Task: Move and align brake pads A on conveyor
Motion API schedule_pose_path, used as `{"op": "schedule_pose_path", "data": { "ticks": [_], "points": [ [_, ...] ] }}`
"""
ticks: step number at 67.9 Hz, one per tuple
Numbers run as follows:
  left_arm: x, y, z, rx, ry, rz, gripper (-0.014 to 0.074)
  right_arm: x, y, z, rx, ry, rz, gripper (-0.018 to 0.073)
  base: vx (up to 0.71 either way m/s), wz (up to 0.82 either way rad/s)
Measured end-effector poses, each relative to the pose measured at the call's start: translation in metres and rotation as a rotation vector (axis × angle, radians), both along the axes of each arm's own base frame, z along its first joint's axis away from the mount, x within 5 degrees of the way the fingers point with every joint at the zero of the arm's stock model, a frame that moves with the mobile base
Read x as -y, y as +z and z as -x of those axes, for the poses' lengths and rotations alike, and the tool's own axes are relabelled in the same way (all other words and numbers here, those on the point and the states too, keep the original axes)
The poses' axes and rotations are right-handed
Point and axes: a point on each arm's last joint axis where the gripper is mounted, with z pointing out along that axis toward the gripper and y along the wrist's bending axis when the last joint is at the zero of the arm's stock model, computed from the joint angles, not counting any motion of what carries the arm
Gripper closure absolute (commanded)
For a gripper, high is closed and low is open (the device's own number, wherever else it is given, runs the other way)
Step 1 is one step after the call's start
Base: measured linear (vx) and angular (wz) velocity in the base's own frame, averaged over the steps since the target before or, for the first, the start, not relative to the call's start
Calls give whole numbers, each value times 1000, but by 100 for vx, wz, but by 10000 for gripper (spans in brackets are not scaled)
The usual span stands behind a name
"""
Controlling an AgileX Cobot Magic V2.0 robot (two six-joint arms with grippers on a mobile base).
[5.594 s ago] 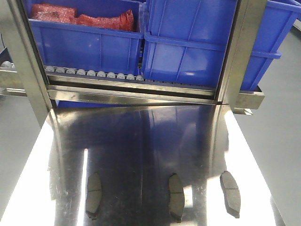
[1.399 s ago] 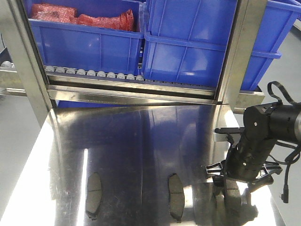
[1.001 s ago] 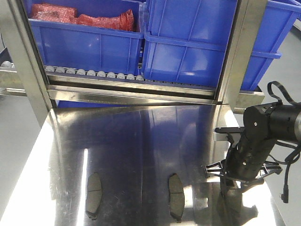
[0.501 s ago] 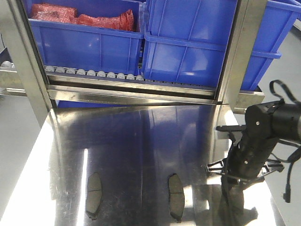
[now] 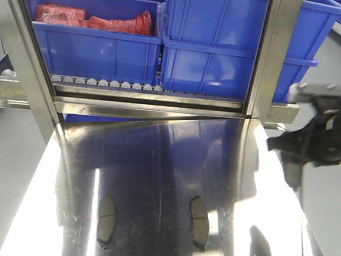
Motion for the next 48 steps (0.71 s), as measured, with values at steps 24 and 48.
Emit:
{"op": "schedule_pose_path", "data": {
  "ticks": [24,48],
  "points": [
    [0,0,0,0,0,0,602,34,30,82,244,-43,45,566,0,0],
    [0,0,0,0,0,0,602,35,7,149,460,-43,55,566,0,0]
  ]
}}
